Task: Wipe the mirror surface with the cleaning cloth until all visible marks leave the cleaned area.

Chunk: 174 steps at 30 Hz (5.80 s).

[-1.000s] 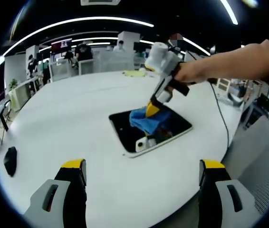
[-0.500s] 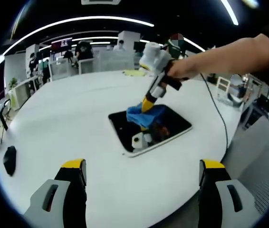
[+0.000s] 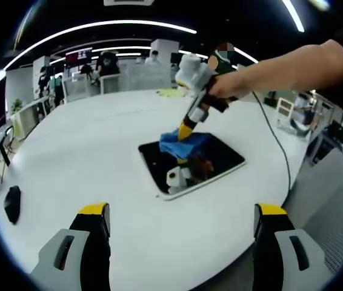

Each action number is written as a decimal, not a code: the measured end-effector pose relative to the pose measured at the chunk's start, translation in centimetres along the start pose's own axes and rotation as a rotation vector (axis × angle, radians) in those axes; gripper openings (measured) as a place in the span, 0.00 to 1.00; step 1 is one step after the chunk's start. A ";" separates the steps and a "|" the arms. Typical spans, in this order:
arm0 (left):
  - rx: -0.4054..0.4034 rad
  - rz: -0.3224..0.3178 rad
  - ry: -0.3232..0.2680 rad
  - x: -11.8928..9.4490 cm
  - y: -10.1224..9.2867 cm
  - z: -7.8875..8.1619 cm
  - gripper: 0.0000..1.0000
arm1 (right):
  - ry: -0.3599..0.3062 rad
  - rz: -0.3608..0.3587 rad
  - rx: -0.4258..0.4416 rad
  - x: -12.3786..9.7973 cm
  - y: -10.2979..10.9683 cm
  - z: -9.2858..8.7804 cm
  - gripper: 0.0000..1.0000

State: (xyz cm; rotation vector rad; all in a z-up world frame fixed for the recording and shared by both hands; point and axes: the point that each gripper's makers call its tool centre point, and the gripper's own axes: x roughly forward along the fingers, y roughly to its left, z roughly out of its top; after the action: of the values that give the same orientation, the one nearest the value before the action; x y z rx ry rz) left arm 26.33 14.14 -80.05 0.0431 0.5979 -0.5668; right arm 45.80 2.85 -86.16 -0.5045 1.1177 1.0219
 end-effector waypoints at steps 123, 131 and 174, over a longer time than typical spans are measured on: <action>0.032 -0.009 0.011 0.0 -0.3 -0.1 0.99 | -0.051 -0.148 0.028 -3.4 6.4 -8.2 0.00; 0.032 -0.009 0.011 0.1 -0.3 -0.1 0.99 | -0.059 -0.133 0.019 -3.5 8.1 -8.9 0.00; 0.028 -0.002 0.006 0.0 -0.1 -0.1 0.99 | -0.076 -0.101 0.021 -3.6 9.8 -9.8 0.00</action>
State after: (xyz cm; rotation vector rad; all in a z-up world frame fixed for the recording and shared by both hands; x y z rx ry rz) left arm 26.22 14.06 -80.14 0.0701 0.5961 -0.5775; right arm 32.19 -1.62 -85.35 -0.4965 1.0249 0.9335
